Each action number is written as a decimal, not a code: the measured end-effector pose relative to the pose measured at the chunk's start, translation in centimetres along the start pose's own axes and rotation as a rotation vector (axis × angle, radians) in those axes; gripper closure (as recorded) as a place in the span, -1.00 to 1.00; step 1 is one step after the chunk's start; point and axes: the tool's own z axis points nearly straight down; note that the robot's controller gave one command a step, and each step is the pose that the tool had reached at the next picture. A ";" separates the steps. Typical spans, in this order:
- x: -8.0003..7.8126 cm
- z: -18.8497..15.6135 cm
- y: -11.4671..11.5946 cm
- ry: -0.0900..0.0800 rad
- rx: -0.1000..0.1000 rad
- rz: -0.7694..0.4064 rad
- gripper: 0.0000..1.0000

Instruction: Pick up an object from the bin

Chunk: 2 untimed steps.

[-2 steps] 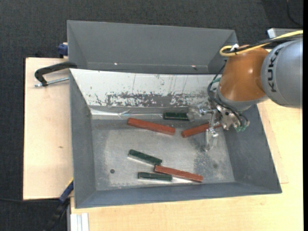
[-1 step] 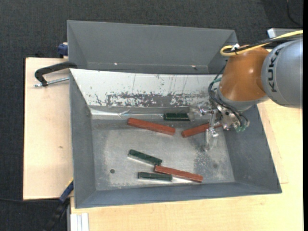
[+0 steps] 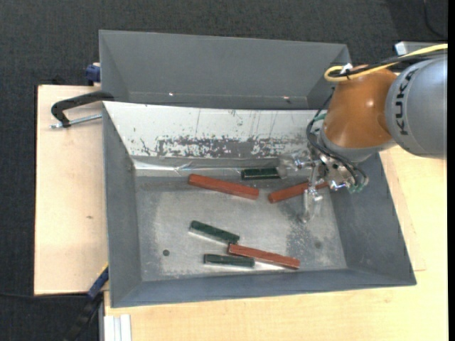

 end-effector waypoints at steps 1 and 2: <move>0.0 0.0 0.0 0.000 -0.001 0.021 1.00; 0.0 0.0 0.0 0.000 -0.001 0.023 1.00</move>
Offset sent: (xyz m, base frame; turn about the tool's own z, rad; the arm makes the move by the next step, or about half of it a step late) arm 0.0000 0.0000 0.0000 0.0000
